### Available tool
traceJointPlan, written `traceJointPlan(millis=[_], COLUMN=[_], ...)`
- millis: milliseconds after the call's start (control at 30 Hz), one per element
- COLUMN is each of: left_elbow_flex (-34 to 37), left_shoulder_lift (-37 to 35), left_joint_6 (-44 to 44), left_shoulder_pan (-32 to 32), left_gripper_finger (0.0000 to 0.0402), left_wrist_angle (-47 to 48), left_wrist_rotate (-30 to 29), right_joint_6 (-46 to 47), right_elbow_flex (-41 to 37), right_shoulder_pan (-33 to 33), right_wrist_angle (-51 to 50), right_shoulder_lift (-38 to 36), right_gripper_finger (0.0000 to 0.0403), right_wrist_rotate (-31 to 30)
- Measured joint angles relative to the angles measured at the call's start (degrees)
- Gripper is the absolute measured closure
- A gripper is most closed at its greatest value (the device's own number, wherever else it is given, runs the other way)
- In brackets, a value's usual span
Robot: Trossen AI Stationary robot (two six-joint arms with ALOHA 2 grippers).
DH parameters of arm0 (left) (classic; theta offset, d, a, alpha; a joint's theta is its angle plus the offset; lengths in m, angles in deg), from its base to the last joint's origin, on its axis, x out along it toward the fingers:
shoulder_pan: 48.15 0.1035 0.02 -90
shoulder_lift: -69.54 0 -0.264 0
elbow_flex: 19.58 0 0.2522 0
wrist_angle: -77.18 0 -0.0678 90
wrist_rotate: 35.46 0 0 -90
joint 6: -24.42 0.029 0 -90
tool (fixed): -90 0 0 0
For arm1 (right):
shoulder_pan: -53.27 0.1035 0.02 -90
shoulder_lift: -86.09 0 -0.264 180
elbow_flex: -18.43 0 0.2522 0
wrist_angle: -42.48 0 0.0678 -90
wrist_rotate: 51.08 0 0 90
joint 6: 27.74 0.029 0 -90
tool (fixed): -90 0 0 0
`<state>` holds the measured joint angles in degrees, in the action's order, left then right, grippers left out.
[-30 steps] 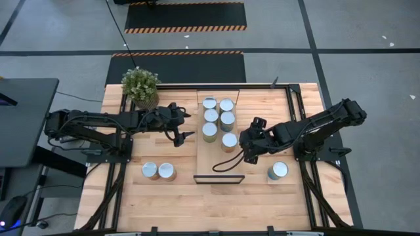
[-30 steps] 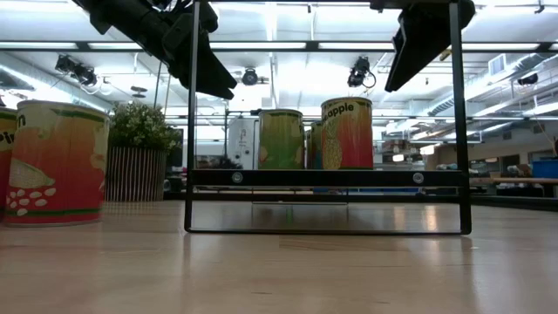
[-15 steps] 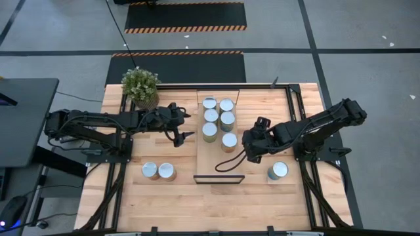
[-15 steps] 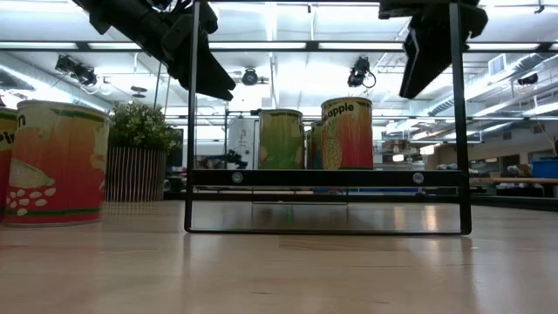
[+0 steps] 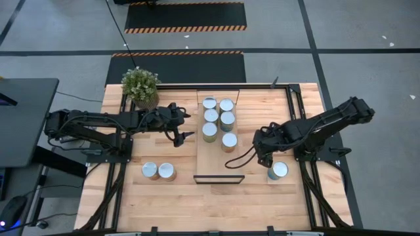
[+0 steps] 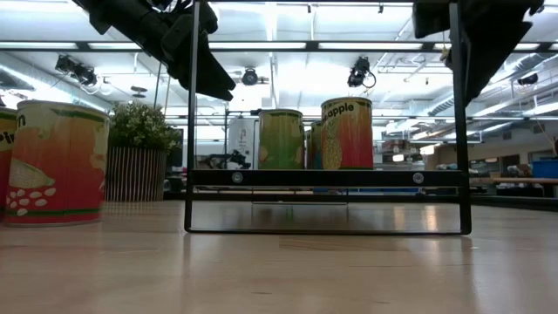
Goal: Pick and place cans onto a shelf
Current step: Put the right canned pineapple on the shelf
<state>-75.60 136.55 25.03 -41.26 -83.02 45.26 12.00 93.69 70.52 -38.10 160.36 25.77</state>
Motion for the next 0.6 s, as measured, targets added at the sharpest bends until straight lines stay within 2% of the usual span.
traceJointPlan(millis=[467,533,600], left_elbow_flex=[0.00,0.00,0.00], left_shoulder_lift=[0.00,0.00,0.00], left_joint_6=[-0.31,-0.42,-0.42], left_shoulder_pan=[0.00,-0.01,-0.01], left_gripper_finger=[0.0027,0.0027,0.0027], left_wrist_angle=[0.02,0.02,0.02], left_wrist_rotate=[0.15,0.14,0.15], right_joint_6=[4.90,4.40,2.65], right_elbow_flex=[0.00,0.00,0.00], right_shoulder_pan=[0.00,-0.01,0.00], right_wrist_angle=[-6.59,-5.77,-2.86], right_shoulder_lift=[-2.24,-2.25,-2.20], right_gripper_finger=[0.0055,0.0055,0.0055], right_wrist_rotate=[0.89,-0.17,-3.71])
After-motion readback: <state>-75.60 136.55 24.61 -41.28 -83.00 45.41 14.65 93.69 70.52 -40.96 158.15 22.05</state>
